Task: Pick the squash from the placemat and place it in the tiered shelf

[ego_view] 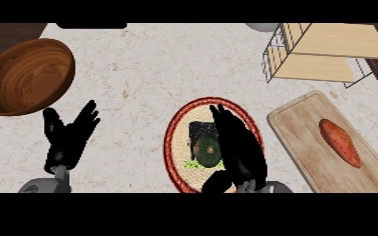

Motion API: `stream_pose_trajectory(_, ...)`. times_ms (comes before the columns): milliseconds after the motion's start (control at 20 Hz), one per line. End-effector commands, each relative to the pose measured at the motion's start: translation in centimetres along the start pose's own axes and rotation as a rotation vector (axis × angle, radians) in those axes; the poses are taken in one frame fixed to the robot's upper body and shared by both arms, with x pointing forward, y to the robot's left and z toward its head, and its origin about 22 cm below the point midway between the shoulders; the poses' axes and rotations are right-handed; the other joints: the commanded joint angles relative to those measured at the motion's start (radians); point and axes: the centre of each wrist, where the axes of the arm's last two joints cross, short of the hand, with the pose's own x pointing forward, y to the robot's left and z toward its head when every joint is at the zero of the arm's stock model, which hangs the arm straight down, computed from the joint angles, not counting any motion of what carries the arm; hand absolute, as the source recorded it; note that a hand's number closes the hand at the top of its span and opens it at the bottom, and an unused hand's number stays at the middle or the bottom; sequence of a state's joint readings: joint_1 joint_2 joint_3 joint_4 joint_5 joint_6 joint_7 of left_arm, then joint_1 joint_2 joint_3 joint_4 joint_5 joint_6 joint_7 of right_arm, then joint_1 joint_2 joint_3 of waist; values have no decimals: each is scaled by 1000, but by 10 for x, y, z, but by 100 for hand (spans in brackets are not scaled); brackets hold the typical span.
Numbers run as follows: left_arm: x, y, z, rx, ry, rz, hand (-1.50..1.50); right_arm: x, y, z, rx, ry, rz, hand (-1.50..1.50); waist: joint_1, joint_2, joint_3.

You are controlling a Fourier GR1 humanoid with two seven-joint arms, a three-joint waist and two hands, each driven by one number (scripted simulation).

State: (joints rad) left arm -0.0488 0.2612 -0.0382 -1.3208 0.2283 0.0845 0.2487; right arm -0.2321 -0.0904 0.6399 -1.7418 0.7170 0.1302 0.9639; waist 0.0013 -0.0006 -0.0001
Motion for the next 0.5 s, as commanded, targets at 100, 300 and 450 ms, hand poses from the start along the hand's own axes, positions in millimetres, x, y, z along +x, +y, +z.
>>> stream_pose_trajectory(100, -16, 0, 9, -13, -2, -2, 0, 5, 43, 3, -1, 14, 5, -150, 1, 0, 0)
stream_pose_trajectory(300, -15, -3, 1, 4, 1, -9, 0, -2, 22, -32, -3, 50, 36, -150, 1, 1, 0)
stream_pose_trajectory(450, 5, 11, 11, -14, 0, 5, 0, -11, 46, -35, -38, 68, 71, -150, 5, 1, 0)
